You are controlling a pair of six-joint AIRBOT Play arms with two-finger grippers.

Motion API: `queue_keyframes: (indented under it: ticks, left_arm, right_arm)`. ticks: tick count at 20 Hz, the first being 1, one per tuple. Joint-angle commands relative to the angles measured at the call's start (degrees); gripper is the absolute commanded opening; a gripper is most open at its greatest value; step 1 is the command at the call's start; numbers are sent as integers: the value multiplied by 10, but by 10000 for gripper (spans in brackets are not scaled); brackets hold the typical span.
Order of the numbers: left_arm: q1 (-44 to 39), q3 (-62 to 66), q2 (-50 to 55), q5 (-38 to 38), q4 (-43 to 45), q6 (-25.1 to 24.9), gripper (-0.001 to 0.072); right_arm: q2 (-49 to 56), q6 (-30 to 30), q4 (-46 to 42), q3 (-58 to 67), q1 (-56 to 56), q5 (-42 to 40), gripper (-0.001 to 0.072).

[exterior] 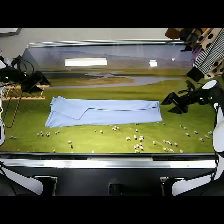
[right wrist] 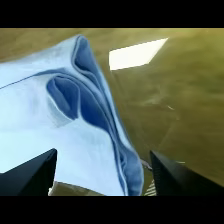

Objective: Fold the clothes and pants, and hang the long-sleeved shirts on hangers.

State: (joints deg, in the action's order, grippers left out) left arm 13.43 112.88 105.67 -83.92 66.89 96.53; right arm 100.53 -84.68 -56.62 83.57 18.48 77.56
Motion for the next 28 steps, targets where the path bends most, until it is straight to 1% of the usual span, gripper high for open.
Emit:
queue_keyframes:
  ticks: [1, 6, 9, 11, 15, 17, 18, 19, 20, 21, 22, 24, 25, 28]
  left_arm:
    - [-7, 18, -10, -26, 28, 1, 619]
    - [-14, 18, -12, -27, 28, 2, 619]
    - [-19, 18, -12, -27, 28, 2, 618]
    - [-19, 18, -11, -26, 28, 2, 618]
    - [-19, 18, -11, -27, 28, 2, 618]
    - [-19, 18, -11, -27, 28, 2, 618]
    - [-19, 18, -11, -27, 28, 1, 617]
    - [-19, 18, -11, -27, 28, 0, 614]
    - [-19, 18, -11, -28, 28, 0, 607]
    - [-19, 18, -11, -31, 28, -2, 591]
    - [-19, 18, -11, -36, 28, -8, 558]
    - [-19, 18, -11, -44, 23, -17, 103]
    - [-21, 18, -11, -46, 17, -22, 16]
    - [-49, 8, -6, -45, 15, -20, 15]
  right_arm:
    - [30, 42, 52, 1, 5, -3, 647]
    - [56, 50, 95, -2, 5, -28, 646]
    - [63, 49, 99, -3, 2, -42, 645]
    - [68, 48, 94, -3, -11, -46, 645]
    - [73, 38, 50, -3, -47, -46, 636]
    - [73, 35, 29, -3, -61, -39, 482]
    - [73, 35, 24, -3, -64, -37, 372]
    - [72, 35, 25, -2, -65, -36, 222]
    - [68, 35, 30, -2, -65, -37, 125]
    - [60, 35, 32, -2, -65, -38, 52]
    - [47, 34, 32, 0, -65, -39, 30]
    - [13, 26, 30, 9, -65, -37, 30]
    - [-3, 16, 24, 17, -65, -30, 30]
    - [-52, -19, -4, 48, -65, 4, 30]
